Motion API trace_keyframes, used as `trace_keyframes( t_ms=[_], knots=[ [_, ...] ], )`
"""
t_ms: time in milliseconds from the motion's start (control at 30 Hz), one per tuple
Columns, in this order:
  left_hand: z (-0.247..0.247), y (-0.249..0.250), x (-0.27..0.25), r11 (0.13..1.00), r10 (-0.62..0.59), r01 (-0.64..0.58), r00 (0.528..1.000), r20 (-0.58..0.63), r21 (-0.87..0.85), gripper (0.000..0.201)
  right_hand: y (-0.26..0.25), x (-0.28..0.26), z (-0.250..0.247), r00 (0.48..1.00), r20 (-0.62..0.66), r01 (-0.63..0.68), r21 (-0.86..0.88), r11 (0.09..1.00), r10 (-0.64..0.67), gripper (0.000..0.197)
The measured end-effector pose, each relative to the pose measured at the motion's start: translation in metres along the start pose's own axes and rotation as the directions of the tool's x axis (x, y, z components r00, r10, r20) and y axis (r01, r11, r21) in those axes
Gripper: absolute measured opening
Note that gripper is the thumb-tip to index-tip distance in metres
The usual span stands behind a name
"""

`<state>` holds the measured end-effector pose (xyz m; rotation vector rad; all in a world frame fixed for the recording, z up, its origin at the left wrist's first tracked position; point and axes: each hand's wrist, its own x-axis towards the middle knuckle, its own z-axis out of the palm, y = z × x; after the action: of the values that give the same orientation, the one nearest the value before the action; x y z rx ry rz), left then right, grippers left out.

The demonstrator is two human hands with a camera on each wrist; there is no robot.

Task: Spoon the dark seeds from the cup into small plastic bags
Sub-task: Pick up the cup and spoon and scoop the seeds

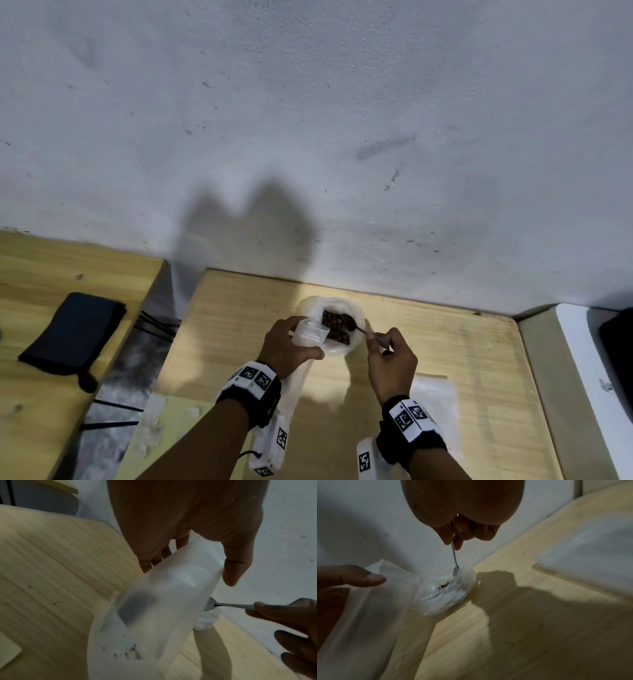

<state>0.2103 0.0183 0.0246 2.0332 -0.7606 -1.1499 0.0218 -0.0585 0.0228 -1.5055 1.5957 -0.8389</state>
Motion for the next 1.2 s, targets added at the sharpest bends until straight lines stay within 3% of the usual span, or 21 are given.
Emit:
trace_keyframes(
  t_ms=[233, 567, 833, 1033, 1200],
  knots=[
    [-0.003, 0.000, 0.002, 1.000, 0.004, -0.005, 1.000, -0.021, -0.020, 0.077, 0.006, 0.001, 0.011, 0.978, -0.063, -0.187, 0.133, 0.973, 0.197, 0.038],
    [-0.001, -0.001, 0.003, 0.999, 0.005, -0.004, 1.000, 0.019, -0.034, 0.082, 0.004, 0.005, 0.024, 0.959, -0.031, -0.274, 0.153, 0.949, 0.282, 0.037],
    [-0.002, 0.001, 0.004, 0.999, 0.005, -0.004, 1.000, 0.015, -0.038, 0.082, 0.017, 0.015, 0.021, 0.842, 0.075, -0.531, 0.297, 0.794, 0.535, 0.038],
    [-0.003, 0.000, 0.002, 0.999, 0.008, -0.008, 1.000, 0.012, -0.032, 0.082, 0.017, 0.018, -0.002, 0.856, 0.087, -0.504, 0.357, 0.786, 0.510, 0.016],
    [-0.003, 0.001, -0.006, 1.000, 0.026, -0.026, 1.000, 0.010, -0.007, 0.083, 0.000, 0.018, -0.025, 0.900, 0.122, -0.429, 0.422, 0.799, 0.419, 0.016]
  ],
)
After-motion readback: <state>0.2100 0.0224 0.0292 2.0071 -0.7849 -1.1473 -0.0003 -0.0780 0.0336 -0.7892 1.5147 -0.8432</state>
